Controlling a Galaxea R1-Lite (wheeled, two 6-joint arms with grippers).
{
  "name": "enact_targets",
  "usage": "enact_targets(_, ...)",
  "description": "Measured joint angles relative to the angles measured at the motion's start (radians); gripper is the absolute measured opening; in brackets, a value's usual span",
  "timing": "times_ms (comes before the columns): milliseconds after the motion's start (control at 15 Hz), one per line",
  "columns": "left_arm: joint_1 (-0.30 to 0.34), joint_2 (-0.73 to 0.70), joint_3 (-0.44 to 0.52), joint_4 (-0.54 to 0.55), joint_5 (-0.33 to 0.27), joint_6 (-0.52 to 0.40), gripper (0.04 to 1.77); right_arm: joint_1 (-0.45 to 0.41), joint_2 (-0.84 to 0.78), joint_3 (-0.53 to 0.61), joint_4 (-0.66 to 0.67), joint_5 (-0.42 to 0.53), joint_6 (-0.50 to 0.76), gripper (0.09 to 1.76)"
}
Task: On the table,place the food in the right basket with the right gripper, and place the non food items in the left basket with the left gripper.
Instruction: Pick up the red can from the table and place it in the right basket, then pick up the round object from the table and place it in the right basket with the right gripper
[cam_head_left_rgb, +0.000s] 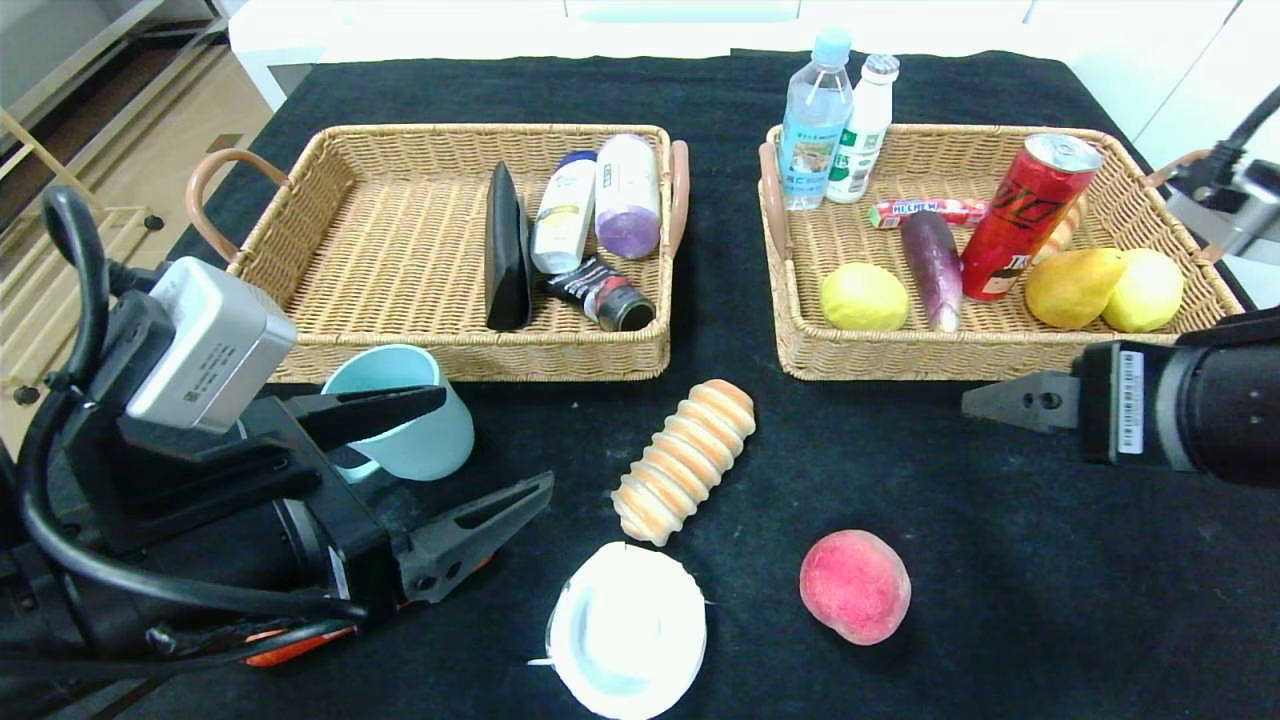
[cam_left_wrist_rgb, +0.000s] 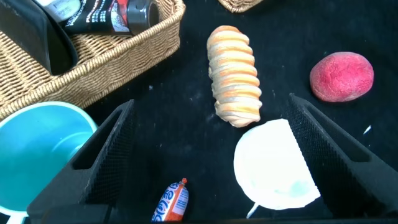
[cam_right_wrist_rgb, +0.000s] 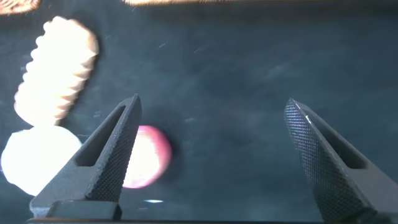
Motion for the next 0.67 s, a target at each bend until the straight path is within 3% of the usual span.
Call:
enact_targets(333, 0.0, 0.004, 0.0, 0.001, -0.001, 0.0, 1.72, 0.105, 0.133, -0.065, 0.116, -0.023, 0.142, 1.69)
enact_targets(667, 0.0, 0.007, -0.038, 0.003, -0.002, 0.0, 1.72, 0.163, 0.185, -0.09, 0.175, 0.052, 0.215, 1.7)
